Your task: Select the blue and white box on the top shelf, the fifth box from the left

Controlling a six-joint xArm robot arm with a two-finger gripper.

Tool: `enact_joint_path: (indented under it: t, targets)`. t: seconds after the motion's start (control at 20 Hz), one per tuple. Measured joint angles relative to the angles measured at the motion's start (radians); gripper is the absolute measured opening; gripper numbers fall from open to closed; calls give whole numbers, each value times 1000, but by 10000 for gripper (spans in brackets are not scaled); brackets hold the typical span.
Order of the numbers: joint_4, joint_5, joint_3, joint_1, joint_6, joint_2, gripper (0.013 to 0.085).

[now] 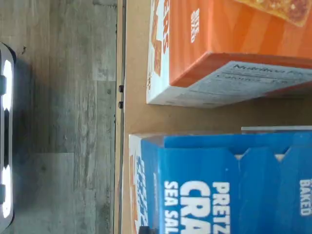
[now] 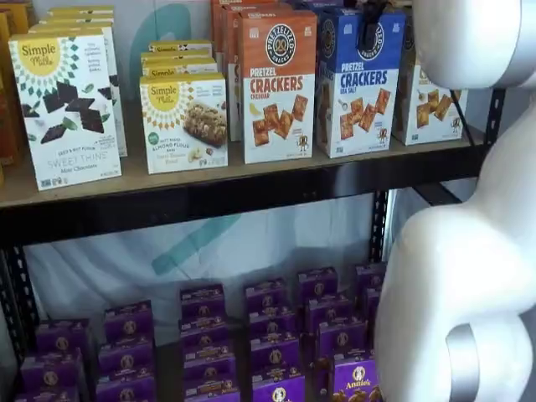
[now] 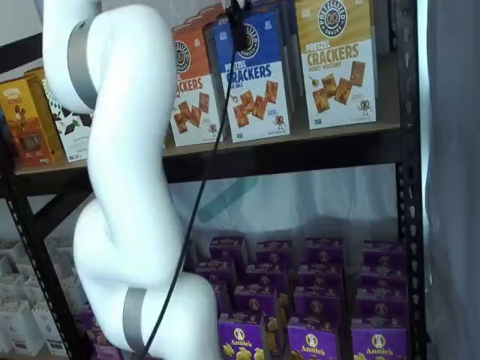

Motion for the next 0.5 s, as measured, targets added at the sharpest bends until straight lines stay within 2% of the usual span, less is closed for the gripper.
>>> enact_joint_path:
  t: [0.35, 0.45, 0.5]
  targets:
    - [3, 5, -6, -3, -2, 0, 690]
    - [4, 6, -7, -4, -2, 0, 610]
    - [4, 6, -7, -4, -3, 0, 610]
